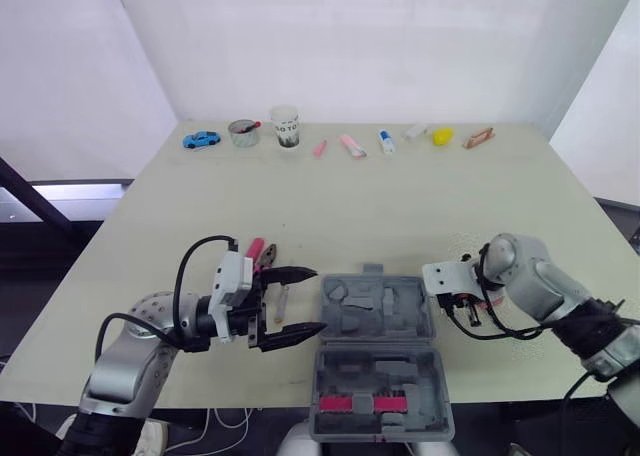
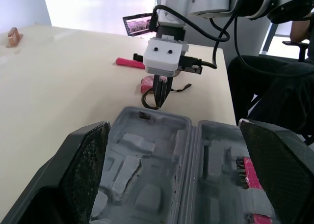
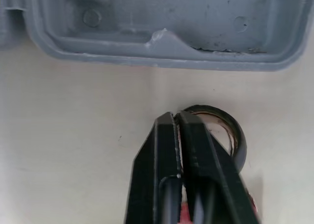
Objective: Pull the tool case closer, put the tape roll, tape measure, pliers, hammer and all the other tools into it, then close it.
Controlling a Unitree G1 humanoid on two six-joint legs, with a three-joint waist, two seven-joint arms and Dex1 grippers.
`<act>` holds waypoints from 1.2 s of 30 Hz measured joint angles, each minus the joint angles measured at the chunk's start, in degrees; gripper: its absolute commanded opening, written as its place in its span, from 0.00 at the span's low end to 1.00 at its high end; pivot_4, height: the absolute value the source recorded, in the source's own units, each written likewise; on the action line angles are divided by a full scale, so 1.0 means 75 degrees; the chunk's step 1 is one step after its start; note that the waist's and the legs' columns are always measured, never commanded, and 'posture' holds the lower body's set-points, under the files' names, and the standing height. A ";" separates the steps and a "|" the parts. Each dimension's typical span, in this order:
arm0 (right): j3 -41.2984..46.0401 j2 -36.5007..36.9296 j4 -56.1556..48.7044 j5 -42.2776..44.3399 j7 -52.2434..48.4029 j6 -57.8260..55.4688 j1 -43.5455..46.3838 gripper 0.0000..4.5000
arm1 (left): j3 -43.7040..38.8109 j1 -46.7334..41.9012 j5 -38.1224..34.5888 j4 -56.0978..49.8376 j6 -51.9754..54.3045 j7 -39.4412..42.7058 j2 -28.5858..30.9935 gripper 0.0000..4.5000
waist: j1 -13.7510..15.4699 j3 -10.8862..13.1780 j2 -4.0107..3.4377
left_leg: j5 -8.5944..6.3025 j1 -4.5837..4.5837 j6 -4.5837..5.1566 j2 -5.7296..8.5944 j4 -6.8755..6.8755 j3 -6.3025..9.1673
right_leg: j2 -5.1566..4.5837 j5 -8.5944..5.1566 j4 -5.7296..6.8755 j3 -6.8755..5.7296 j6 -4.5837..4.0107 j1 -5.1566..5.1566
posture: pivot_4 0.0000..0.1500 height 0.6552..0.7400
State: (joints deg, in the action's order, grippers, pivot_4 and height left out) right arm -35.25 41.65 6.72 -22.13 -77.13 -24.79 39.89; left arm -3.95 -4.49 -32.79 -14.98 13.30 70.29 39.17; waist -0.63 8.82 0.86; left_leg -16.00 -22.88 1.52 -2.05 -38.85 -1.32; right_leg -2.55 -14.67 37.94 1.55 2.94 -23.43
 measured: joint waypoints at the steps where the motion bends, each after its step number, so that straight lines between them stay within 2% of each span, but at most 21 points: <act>1: 0.0000 0.0001 0.0008 -0.0018 0.0001 -0.0001 0.0006 0.01 | 0.0000 -0.0002 0.0000 0.0000 0.0000 0.0000 0.0000 1.00 | -0.0002 0.0000 0.0000 | 0.0000 0.0000 0.0000 0.0000 -0.0001 0.0000 | 0.0000 0.0000 0.0000 0.0000 0.0000 0.0000 | 1.00 1.00; 9: 0.0002 0.0092 0.0096 -0.0146 -0.0073 -0.0008 0.0083 0.01 | 0.0005 0.0003 0.0000 0.0000 0.0000 -0.0019 -0.0032 1.00 | -0.0009 0.0000 0.0000 | 0.0000 0.0001 0.0000 0.0000 -0.0006 0.0001 | 0.0000 0.0001 0.0005 -0.0001 0.0000 0.0000 | 1.00 1.00; 12: 0.0015 0.0160 -0.0115 -0.0107 -0.0289 -0.0083 0.0090 0.18 | 0.0006 0.0002 0.0005 0.0000 -0.0003 -0.0043 -0.0083 1.00 | -0.0010 0.0000 0.0000 | 0.0000 0.0000 0.0000 0.0000 -0.0006 0.0002 | 0.0000 0.0000 0.0005 -0.0001 0.0000 0.0000 | 1.00 1.00; 13: 0.0016 0.0166 -0.0207 -0.0082 -0.0373 -0.0113 0.0143 0.32 | 0.0014 -0.0003 0.0010 0.0000 -0.0010 -0.0060 -0.0111 1.00 | -0.0012 0.0000 0.0000 | 0.0000 0.0001 0.0000 -0.0001 -0.0005 0.0002 | 0.0000 0.0001 0.0005 -0.0001 0.0000 0.0000 | 1.00 1.00; 18: 0.0115 0.0168 -0.0209 -0.0128 -0.0138 -0.0142 0.0190 0.81 | 0.0037 -0.0021 0.0039 0.0000 -0.0040 -0.0082 -0.0184 1.00 | -0.0014 0.0000 0.0000 | 0.0000 0.0000 0.0000 0.0000 -0.0006 0.0001 | 0.0000 0.0001 0.0005 -0.0001 0.0000 0.0000 | 1.00 1.00; 31: 0.0133 -0.0065 0.0075 -0.0120 0.0002 -0.0162 0.0228 0.81 | 0.0078 -0.0042 0.0141 0.0012 -0.0061 -0.0099 -0.0255 1.00 | -0.0017 0.0000 0.0000 | 0.0000 0.0000 0.0000 0.0001 -0.0006 0.0001 | 0.0000 0.0001 0.0005 -0.0001 0.0000 0.0000 | 1.00 1.00; 32: 0.0133 -0.0086 0.0144 -0.0121 0.0009 -0.0160 0.0228 0.69 | 0.0075 -0.0039 0.0141 0.0012 -0.0061 -0.0102 -0.0255 1.00 | -0.0017 0.0000 0.0000 | 0.0000 0.0000 0.0000 0.0000 -0.0006 0.0001 | 0.0000 0.0001 0.0005 -0.0001 0.0000 0.0000 | 1.00 1.00; 34: 0.0133 -0.0141 0.0258 -0.0123 0.0026 -0.0139 0.0228 0.51 | 0.0073 -0.0028 0.0142 0.0012 -0.0061 -0.0106 -0.0254 1.00 | -0.0017 0.0000 0.0000 | 0.0000 0.0000 0.0000 0.0000 -0.0006 0.0001 | 0.0000 0.0001 0.0005 -0.0001 0.0000 0.0000 | 1.00 1.00; 36: 0.0130 -0.0232 0.0490 -0.0124 0.0111 -0.0091 0.0228 0.24 | 0.0072 -0.0011 0.0144 0.0012 -0.0061 -0.0138 -0.0254 1.00 | -0.0017 0.0001 -0.0001 | 0.0000 0.0000 0.0000 0.0001 -0.0006 0.0001 | 0.0000 0.0001 0.0006 -0.0001 0.0000 -0.0001 | 1.00 1.00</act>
State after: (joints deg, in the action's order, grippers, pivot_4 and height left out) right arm -34.27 39.91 10.40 -23.06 -76.30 -25.48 41.60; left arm -3.40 -4.56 -31.71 -14.89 12.85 69.26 37.26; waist -0.77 8.83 0.85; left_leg -16.00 -22.88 1.52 -2.04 -38.89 -1.31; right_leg -2.55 -14.66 37.98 1.55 2.94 -23.44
